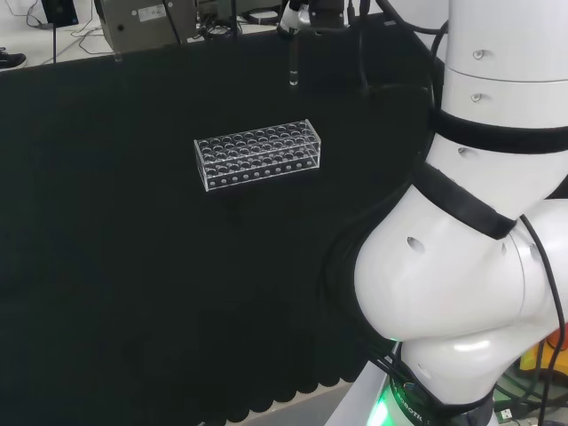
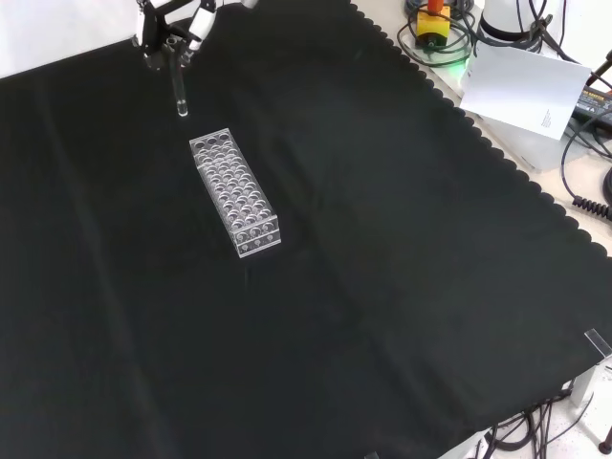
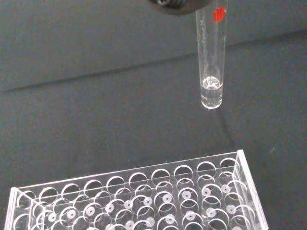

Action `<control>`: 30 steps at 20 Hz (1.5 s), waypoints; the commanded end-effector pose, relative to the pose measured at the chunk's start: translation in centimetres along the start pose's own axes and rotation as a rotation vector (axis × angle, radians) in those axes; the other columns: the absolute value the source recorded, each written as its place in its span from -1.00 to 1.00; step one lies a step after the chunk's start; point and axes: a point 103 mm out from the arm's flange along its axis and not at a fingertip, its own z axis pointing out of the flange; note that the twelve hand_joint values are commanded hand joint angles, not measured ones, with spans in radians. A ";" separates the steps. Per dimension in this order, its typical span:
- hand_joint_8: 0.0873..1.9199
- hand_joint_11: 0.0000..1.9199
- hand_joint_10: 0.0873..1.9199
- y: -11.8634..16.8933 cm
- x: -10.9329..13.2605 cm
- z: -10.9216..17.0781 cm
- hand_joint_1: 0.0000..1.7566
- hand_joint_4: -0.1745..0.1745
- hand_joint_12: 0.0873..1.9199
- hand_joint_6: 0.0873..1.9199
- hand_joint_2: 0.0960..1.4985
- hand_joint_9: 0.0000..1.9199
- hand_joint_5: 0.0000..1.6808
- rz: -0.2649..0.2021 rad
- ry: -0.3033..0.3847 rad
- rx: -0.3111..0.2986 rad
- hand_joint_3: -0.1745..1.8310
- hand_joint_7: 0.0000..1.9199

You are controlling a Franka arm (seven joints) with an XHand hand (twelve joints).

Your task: Put the test tube back in the rack.

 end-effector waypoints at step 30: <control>0.13 0.34 0.03 2.2 -0.1 4.7 0.59 -1.00 -0.06 -0.44 0.40 0.07 0.19 -0.009 0.035 0.104 -0.83 0.11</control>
